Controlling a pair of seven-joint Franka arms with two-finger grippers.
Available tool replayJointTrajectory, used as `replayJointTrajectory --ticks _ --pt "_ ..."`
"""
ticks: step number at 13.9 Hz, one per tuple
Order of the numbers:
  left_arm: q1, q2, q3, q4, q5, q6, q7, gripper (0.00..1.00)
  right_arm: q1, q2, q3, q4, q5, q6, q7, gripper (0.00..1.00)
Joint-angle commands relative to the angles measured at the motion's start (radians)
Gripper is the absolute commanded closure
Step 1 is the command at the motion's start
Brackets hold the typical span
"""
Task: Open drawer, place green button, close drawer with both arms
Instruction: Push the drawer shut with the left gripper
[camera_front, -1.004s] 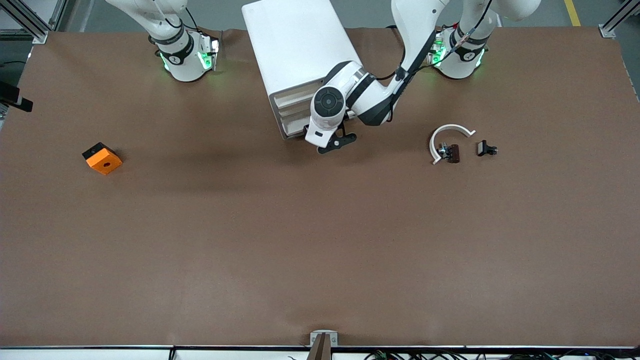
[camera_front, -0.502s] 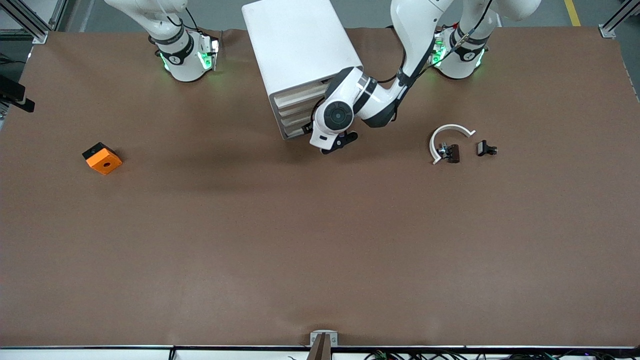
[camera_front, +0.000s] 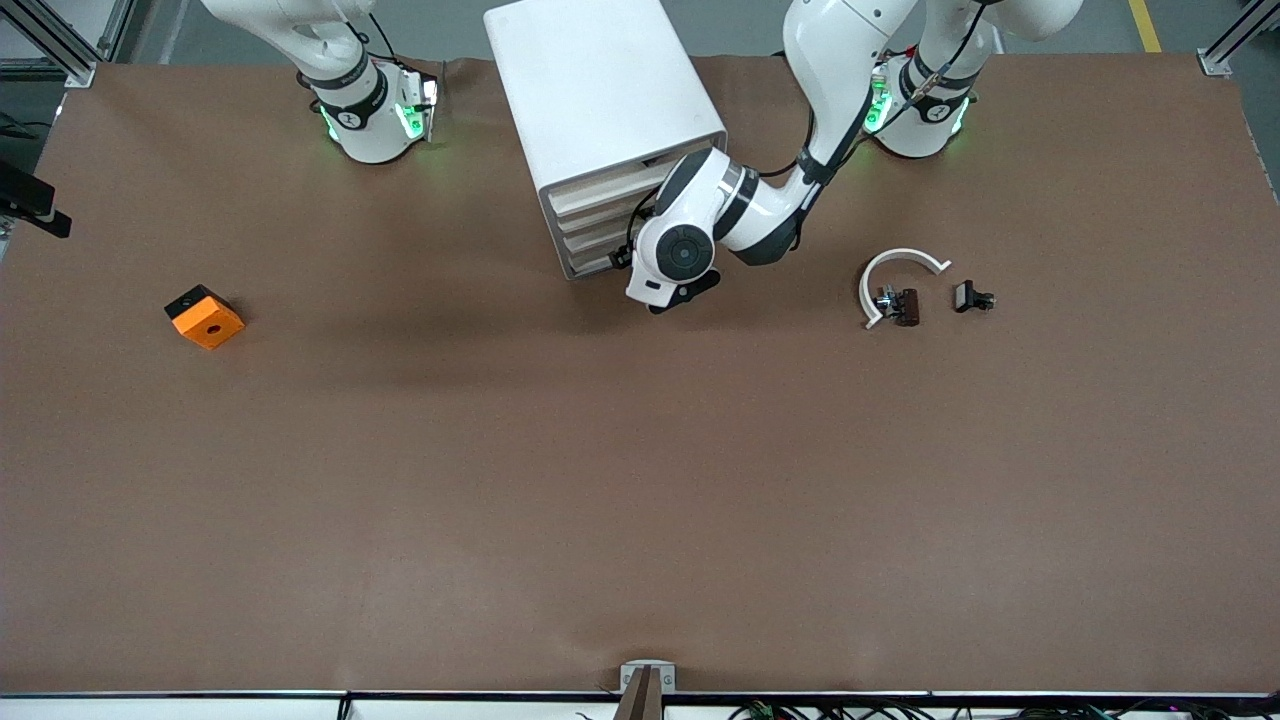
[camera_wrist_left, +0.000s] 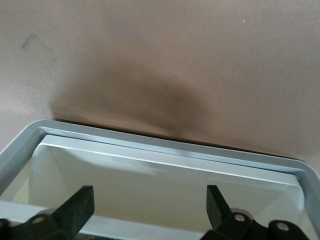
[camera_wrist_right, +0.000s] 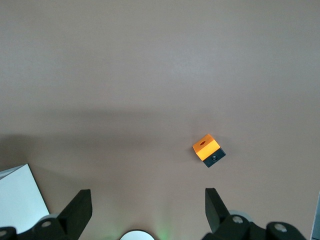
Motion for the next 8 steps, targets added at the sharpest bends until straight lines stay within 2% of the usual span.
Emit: replayJointTrajectory --ticks 1,5,8 --pt "0.042 -0.013 0.018 0.048 0.012 -0.04 0.01 0.0 -0.072 -0.042 0.103 -0.049 0.008 0.016 -0.01 0.0" --pt "0.061 0.009 0.081 0.192 0.264 -0.046 -0.004 0.0 -0.104 -0.051 0.135 -0.049 0.008 0.005 -0.01 0.0" --pt "0.123 -0.006 0.123 0.246 0.329 -0.078 0.001 0.0 -0.132 -0.051 0.158 -0.043 0.009 0.004 -0.01 0.0"
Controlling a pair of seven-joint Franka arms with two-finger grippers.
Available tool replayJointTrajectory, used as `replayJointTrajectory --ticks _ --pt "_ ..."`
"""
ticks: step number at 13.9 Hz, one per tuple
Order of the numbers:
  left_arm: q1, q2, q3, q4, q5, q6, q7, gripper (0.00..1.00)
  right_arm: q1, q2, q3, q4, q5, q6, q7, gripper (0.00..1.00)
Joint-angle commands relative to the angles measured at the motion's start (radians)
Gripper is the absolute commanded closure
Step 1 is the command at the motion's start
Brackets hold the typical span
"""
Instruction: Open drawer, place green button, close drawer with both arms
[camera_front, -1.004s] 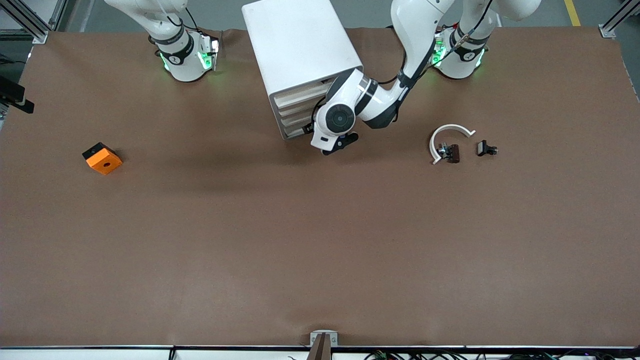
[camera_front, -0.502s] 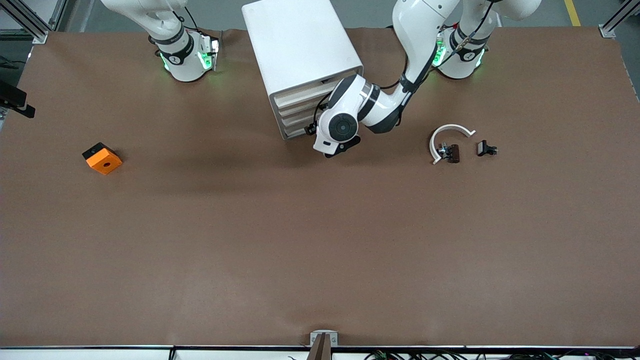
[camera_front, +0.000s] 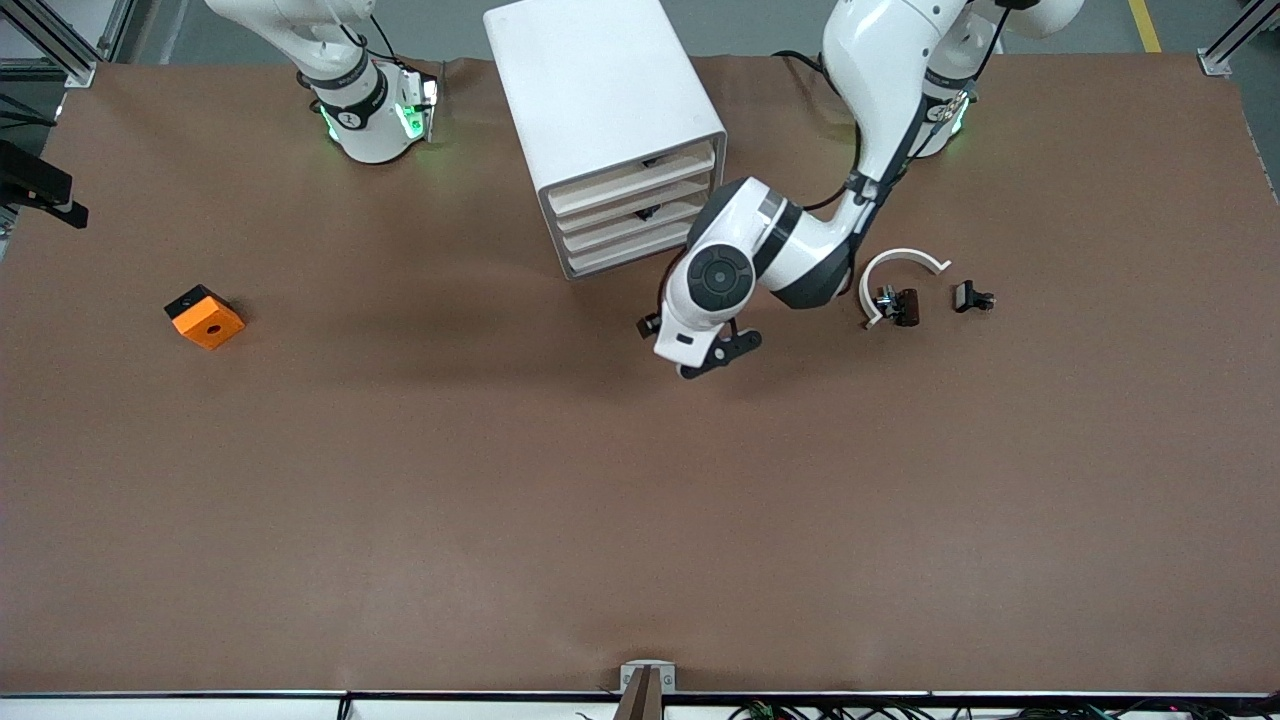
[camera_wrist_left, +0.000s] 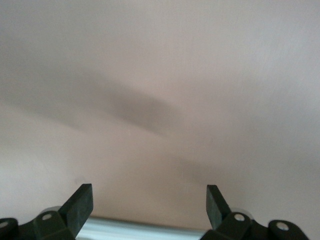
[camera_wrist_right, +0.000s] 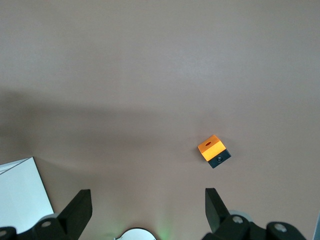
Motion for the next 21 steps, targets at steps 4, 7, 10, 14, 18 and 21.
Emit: replayJointTrajectory --ticks 4,7,10,14,18,21 --pt "0.152 -0.086 0.012 0.069 0.091 -0.152 0.109 0.0 -0.054 -0.043 0.034 -0.03 0.023 -0.025 0.007 0.0" --pt "0.22 -0.173 0.015 0.071 0.158 -0.334 0.252 0.0 -0.063 -0.057 0.014 -0.036 0.054 -0.028 0.04 0.0" --pt "0.345 -0.308 0.005 0.069 0.18 -0.428 0.407 0.0 -0.089 -0.049 0.013 -0.036 0.072 -0.016 0.053 0.0" --pt "0.485 -0.455 0.002 0.049 0.177 -0.54 0.633 0.0 -0.109 -0.055 -0.021 -0.067 0.089 -0.016 0.048 0.0" --pt "0.585 -0.662 0.029 -0.114 0.171 -0.577 0.931 0.0 -0.092 -0.055 -0.023 -0.067 0.08 -0.009 0.039 0.0" --pt "0.608 -0.765 0.058 -0.244 0.183 -0.483 1.001 0.0 -0.074 -0.055 -0.035 -0.067 0.076 -0.002 0.037 0.0"
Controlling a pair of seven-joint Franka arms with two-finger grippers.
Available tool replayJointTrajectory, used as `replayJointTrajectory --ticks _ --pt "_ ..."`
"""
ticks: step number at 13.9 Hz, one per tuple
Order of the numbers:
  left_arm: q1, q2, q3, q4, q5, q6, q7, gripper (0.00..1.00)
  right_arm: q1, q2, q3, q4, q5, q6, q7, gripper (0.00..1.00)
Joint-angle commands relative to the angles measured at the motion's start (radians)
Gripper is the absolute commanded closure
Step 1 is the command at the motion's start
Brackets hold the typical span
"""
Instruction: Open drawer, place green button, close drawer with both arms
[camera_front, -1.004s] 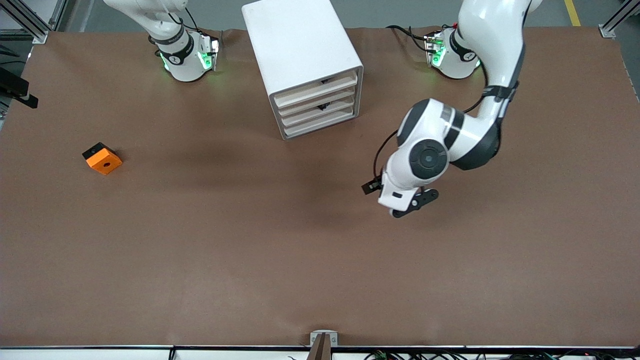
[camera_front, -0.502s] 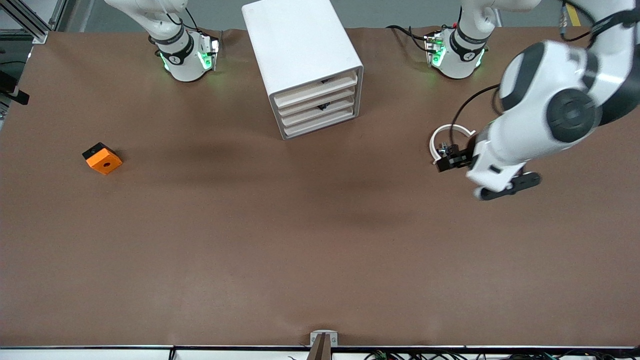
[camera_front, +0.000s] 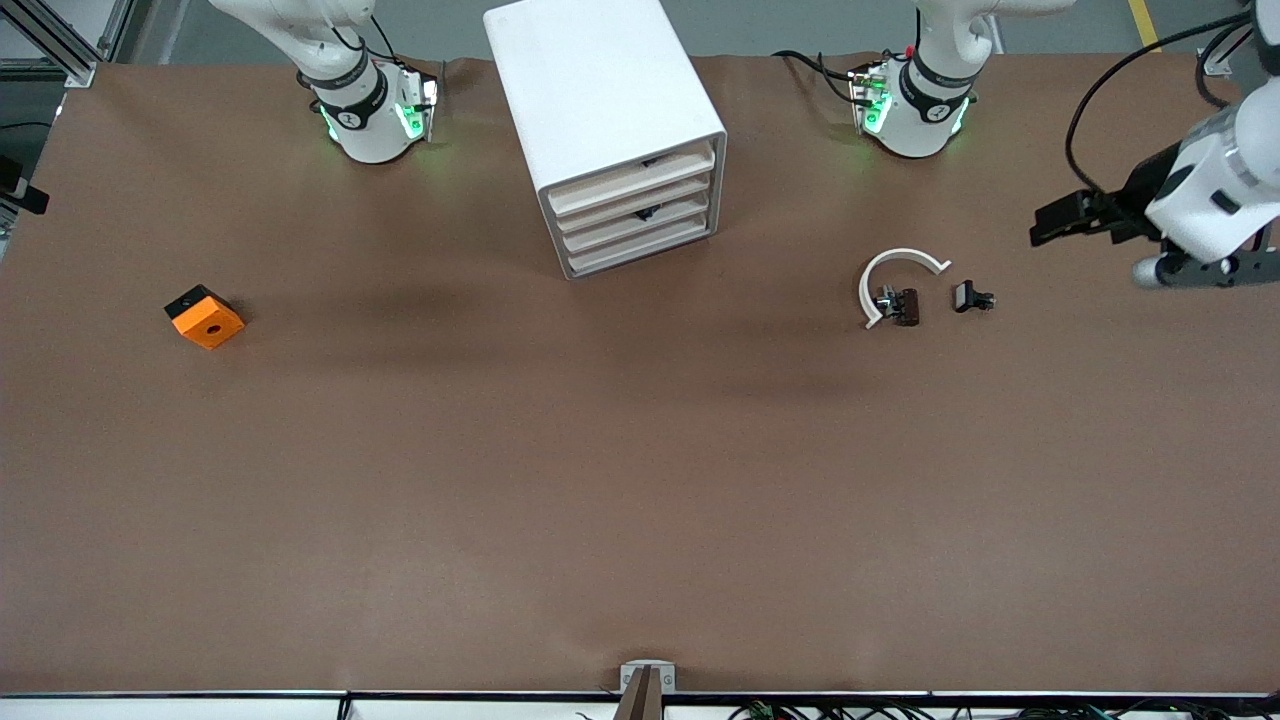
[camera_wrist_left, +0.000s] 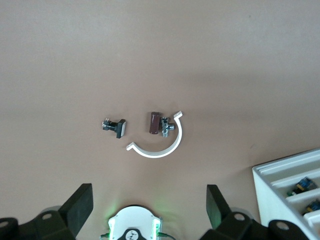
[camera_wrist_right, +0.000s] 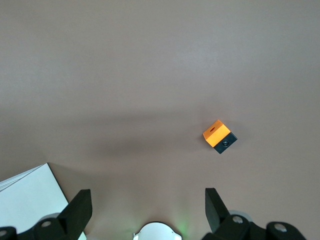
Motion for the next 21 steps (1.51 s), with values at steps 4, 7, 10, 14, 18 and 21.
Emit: replayJointTrajectory --ticks 4,7,10,14,18,21 --pt "0.044 -0.044 0.004 -0.022 0.046 0.16 0.086 0.0 0.118 -0.028 -0.112 -0.025 0.0 0.011 -0.003 0.0" --pt "0.043 0.072 0.001 0.142 0.046 0.144 0.077 0.0 0.122 -0.026 -0.126 -0.025 0.002 0.008 -0.003 0.0" --pt "0.043 0.083 -0.003 0.159 0.046 0.142 0.077 0.0 0.135 -0.028 -0.119 -0.024 0.003 0.008 0.008 0.0" --pt "0.034 0.093 -0.003 0.162 0.048 0.142 0.076 0.0 0.151 -0.03 -0.119 -0.022 -0.032 0.013 -0.012 0.0" --pt "0.035 0.098 -0.003 0.191 0.049 0.134 0.079 0.0 0.149 -0.03 -0.12 -0.022 -0.041 0.014 -0.054 0.0" --pt "0.032 0.098 -0.005 0.194 0.075 0.128 0.079 0.0 0.149 -0.03 -0.12 -0.022 -0.043 0.014 -0.054 0.0"
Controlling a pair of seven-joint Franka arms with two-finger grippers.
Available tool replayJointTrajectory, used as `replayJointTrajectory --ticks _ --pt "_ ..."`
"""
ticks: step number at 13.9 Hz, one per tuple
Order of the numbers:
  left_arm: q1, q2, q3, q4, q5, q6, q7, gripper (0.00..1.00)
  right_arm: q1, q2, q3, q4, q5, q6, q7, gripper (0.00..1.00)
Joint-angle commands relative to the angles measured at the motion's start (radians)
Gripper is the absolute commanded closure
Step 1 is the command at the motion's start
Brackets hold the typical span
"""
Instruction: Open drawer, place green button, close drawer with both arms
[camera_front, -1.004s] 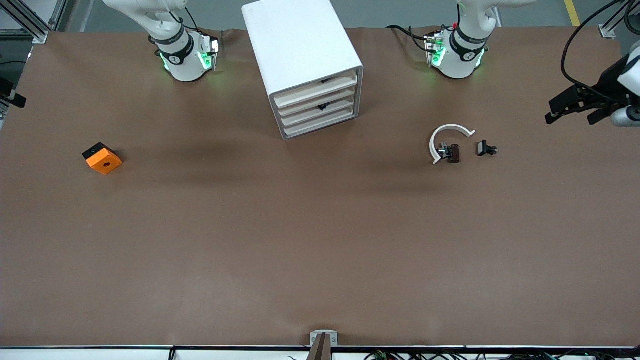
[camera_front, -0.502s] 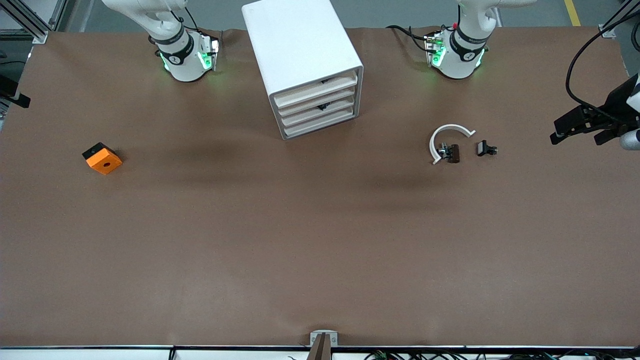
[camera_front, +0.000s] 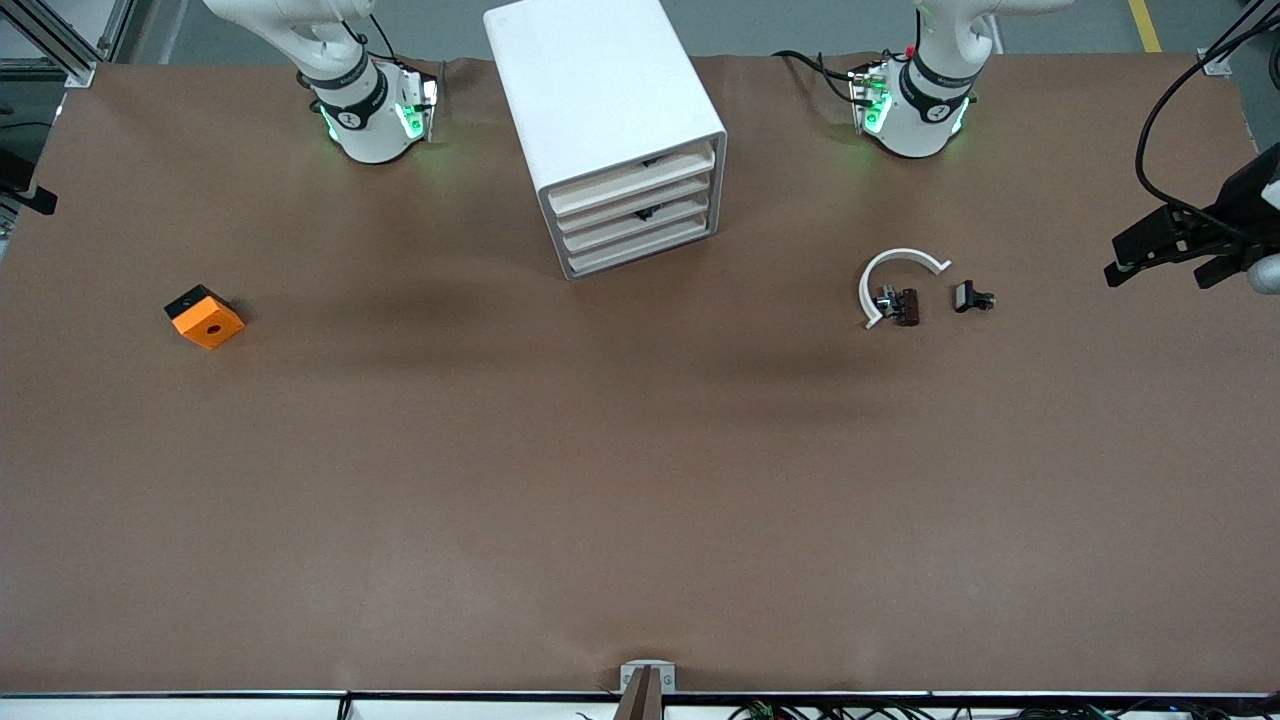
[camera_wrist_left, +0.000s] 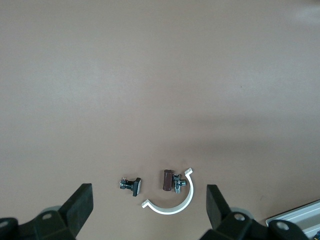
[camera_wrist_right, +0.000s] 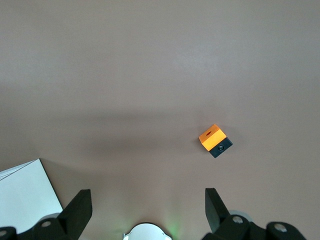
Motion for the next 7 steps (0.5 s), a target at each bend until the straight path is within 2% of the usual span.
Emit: replayJointTrajectory --ticks 1,7 --pt "-0.005 0.017 -0.007 0.036 0.064 -0.027 0.004 0.0 0.01 -0.027 -0.007 -0.022 -0.014 0.007 -0.016 0.0" --pt "-0.004 0.016 -0.009 0.034 0.055 -0.028 0.005 0.0 0.007 -0.027 -0.009 -0.022 -0.014 0.002 -0.018 0.0"
